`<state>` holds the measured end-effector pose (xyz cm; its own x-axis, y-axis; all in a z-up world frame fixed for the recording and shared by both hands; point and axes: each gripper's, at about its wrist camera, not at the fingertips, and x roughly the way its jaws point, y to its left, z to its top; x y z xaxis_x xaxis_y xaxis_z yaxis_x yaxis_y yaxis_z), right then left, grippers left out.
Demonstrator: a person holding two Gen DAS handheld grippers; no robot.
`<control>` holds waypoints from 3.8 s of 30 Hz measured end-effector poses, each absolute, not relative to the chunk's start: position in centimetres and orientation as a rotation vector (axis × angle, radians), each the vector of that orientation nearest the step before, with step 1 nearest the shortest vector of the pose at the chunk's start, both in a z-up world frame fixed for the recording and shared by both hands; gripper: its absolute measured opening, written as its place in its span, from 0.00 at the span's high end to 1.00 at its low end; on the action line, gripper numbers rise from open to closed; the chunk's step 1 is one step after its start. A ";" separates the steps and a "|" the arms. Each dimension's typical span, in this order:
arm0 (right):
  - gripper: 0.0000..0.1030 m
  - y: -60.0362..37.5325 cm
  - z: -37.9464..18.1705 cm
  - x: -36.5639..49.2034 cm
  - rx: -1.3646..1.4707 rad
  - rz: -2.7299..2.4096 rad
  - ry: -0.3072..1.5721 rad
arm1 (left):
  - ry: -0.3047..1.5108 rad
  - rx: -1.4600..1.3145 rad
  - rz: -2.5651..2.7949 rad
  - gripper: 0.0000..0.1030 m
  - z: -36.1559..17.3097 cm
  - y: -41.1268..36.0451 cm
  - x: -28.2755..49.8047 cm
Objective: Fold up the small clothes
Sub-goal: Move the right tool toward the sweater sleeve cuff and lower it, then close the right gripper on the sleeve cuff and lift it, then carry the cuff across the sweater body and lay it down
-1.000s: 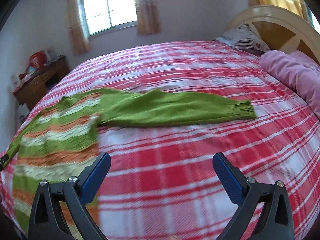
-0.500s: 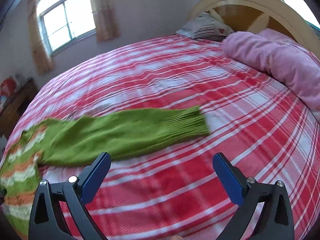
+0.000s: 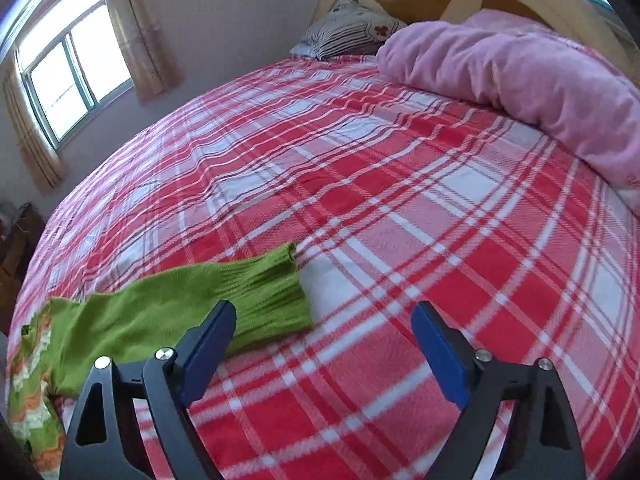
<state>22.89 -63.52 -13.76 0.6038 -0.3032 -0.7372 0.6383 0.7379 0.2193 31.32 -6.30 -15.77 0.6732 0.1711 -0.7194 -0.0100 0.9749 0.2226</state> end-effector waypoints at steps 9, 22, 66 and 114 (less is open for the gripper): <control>0.76 -60.7 -15.5 28.0 0.396 -0.491 0.826 | 0.828 0.233 0.120 0.00 -15.5 -6.8 31.2; 0.88 -56.2 -8.9 28.6 0.329 -0.382 0.717 | 0.793 0.229 0.089 0.00 -14.0 -6.0 29.8; 0.89 -18.8 9.2 37.2 -0.057 0.209 0.475 | 0.775 0.095 0.098 0.00 -14.3 1.4 28.1; 0.41 -23.9 -11.6 39.9 -0.012 0.089 0.762 | 0.845 0.240 0.248 0.00 -15.9 -2.7 35.9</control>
